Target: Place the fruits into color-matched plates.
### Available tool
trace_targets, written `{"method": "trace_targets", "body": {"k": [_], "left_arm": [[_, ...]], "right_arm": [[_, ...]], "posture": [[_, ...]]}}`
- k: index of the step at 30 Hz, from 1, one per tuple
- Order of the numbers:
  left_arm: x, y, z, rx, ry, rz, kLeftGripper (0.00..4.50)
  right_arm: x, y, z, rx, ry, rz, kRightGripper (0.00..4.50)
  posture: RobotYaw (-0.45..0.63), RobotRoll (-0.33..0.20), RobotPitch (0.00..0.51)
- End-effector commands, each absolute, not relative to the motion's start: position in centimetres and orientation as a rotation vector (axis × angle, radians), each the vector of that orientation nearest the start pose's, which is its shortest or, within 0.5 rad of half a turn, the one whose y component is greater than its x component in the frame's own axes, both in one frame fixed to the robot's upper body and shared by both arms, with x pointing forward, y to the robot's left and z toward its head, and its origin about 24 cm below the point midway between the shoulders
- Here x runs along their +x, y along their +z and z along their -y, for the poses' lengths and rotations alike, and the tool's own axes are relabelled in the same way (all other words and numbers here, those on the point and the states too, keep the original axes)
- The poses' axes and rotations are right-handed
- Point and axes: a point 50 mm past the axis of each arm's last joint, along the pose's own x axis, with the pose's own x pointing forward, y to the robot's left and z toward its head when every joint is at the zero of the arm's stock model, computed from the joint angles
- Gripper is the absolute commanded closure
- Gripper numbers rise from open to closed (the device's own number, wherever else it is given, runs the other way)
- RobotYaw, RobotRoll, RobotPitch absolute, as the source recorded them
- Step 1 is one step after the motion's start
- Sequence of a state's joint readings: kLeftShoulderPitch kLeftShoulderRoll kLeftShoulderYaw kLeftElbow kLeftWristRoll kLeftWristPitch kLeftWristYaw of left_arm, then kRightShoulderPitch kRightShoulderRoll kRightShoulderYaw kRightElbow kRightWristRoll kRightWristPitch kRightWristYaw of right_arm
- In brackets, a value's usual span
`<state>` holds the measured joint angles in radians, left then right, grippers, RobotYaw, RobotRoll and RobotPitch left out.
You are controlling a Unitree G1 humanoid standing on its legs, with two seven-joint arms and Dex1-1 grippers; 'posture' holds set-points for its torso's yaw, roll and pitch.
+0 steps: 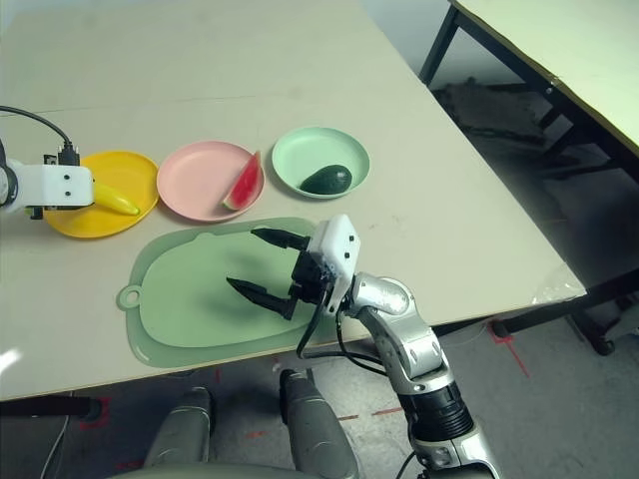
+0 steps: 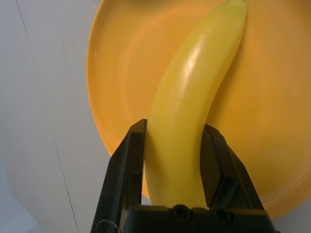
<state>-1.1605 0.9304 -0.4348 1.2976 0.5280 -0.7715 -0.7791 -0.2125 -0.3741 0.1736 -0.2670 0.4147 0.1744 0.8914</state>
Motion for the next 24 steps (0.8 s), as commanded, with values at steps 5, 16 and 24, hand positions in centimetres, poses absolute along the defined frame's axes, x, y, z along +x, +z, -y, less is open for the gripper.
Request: {"method": "trace_targets", "body": {"k": [5,16,24], "left_arm": [[35.2,20.0,-31.5,1.507,-0.716,-0.328,0.62],[34.5,22.1,-33.2,1.33,-0.554,-0.191,0.03],[31.6,20.7,-35.6,0.922,-0.431,0.046,0.03]], "right_arm": [[24.5,13.0,10.8,-0.096,1.228,0.196,0.0],[26.1,12.8,13.8,-0.16,1.083,0.177,0.0],[29.5,12.0,18.2,-0.257,0.715,0.164,0.0]], "posture": [[-0.09,0.0,0.209],[-0.08,0.0,0.206],[-0.05,0.0,0.222]]}}
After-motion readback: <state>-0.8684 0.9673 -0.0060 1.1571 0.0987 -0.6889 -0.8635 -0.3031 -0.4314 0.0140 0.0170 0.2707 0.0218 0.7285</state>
